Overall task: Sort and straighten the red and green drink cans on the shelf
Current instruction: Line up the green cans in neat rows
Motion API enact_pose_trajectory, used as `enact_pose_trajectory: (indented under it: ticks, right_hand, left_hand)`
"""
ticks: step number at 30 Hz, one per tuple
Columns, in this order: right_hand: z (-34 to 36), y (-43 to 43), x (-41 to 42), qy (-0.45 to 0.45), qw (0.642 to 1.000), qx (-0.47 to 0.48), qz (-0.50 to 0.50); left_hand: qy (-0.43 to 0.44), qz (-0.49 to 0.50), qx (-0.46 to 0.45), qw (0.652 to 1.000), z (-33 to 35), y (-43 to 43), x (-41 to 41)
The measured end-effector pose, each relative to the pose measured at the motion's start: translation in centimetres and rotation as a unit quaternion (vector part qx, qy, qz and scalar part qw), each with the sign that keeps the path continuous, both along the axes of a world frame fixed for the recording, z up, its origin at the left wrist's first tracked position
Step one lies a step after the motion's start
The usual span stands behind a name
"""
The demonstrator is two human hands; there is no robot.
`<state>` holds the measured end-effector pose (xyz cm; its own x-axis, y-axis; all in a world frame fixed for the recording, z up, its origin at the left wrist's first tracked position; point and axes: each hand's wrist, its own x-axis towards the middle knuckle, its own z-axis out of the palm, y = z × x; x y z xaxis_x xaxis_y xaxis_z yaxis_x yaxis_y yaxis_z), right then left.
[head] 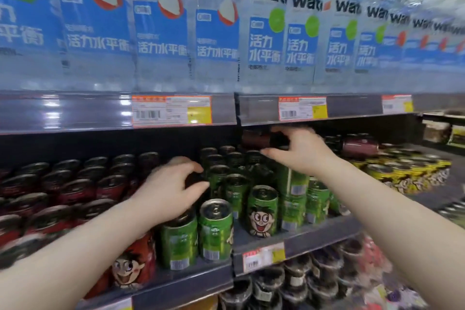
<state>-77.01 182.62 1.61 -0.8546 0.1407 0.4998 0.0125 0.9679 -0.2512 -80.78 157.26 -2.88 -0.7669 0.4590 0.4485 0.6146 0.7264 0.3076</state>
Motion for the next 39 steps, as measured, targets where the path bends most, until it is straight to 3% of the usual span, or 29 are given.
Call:
enact_pose_trajectory:
  ticks: [5,15,22,34,39]
  right_hand:
    - [-2.3,4.3,0.8,-0.116,0.982,-0.149,0.021]
    - [-3.7,7.4,0.4,-0.028,0.96,-0.261,0.093]
    - [-1.9,10.4,1.8,0.018,0.963,-0.263,0.048]
    - [-1.7,11.0,3.5,0.005,0.978,-0.209,0.014]
    - [-1.9,10.9,3.7,0.021,0.976,-0.217,-0.002]
  left_hand:
    - [-0.02,-0.041,-0.037,0.998,-0.7,6.8,0.3]
    - [-0.12,0.039,-0.173,0.977,-2.6,12.7,0.7]
    - [-0.153,0.107,-0.212,0.959,-3.1,14.6,0.9]
    - [-0.188,0.046,-0.178,0.965,-2.8,14.0,0.0]
    - [-0.1,0.012,-0.108,0.989,-2.8,13.5,0.3]
